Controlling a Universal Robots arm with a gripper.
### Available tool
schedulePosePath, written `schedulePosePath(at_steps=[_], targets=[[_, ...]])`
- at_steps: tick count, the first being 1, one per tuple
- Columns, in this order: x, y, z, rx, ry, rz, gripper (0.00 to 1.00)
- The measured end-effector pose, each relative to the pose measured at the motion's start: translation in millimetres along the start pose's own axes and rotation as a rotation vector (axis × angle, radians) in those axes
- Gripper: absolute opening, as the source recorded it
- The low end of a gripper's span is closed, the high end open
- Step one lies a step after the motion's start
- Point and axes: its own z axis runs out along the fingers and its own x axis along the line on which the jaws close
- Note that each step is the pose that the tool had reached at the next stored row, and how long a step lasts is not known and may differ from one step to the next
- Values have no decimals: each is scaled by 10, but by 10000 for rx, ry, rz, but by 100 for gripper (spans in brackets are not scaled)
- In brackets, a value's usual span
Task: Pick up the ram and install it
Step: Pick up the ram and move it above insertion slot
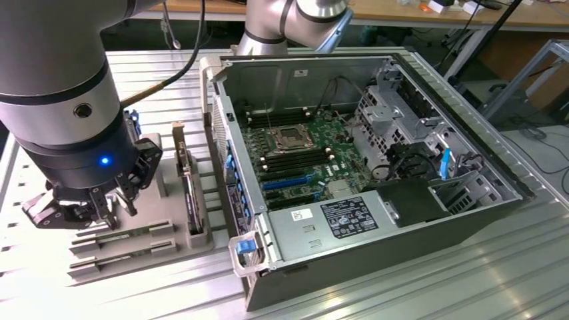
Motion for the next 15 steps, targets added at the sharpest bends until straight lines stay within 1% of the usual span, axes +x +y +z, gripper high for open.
schedulePosePath(at_steps=[3,4,6,7,9,11,13,15], targets=[[0,0,0,0,23,-543,31],[0,0,0,-1,37,-882,31],[0,0,0,-1,55,-1324,31],[0,0,0,-2,74,-1818,31],[0,0,-1,-3,100,-2423,31],[0,0,0,-4,114,-2782,31],[0,0,0,-4,143,-3486,31],[0,0,0,-5,161,-3937,31]])
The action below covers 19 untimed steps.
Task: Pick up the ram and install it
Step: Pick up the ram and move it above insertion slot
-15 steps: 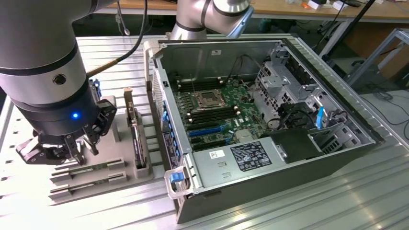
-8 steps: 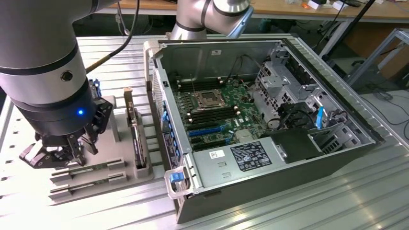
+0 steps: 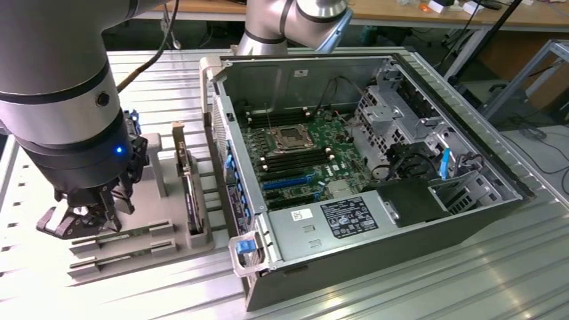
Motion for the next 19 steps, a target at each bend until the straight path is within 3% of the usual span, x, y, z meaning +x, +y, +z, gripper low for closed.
schedulePosePath(at_steps=[5,6,9,12,19], targets=[[0,0,0,-1,47,-1128,31],[0,0,0,-2,67,-1638,31],[0,0,0,-3,89,-2184,31],[0,0,0,-4,137,-3344,31],[0,0,0,-6,189,-4634,31]])
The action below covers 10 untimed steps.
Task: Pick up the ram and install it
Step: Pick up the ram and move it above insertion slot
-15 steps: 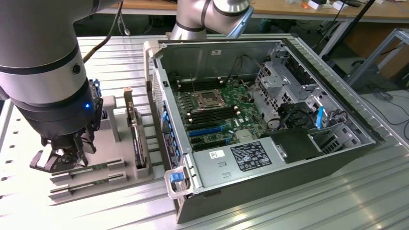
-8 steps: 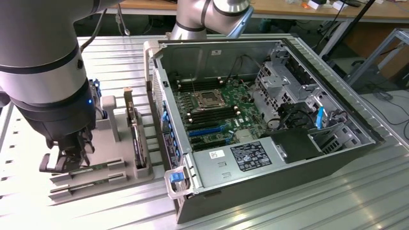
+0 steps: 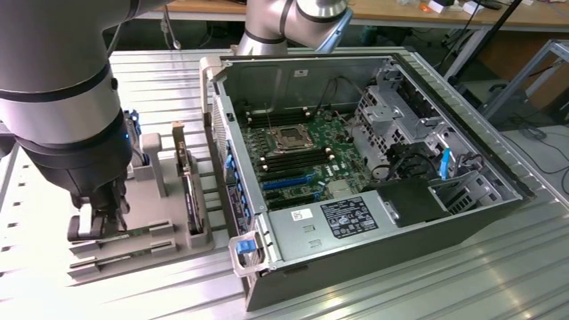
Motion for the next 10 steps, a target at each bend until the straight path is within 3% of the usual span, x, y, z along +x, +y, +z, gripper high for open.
schedulePosePath(at_steps=[7,10], targets=[[9,22,230,0,-1,-9,31],[15,25,330,-7,29,-724,31]])
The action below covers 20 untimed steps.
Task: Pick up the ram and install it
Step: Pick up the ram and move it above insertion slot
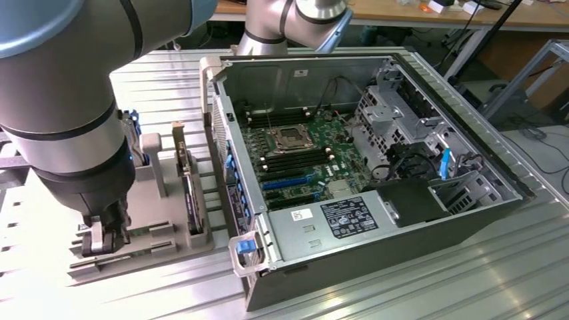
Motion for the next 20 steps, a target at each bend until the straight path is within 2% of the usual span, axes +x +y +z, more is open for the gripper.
schedulePosePath(at_steps=[5,12,20], targets=[[0,-1,13,2,3,-112,31],[7,-5,256,-11,12,-261,31],[19,-13,435,-16,37,-835,31]])
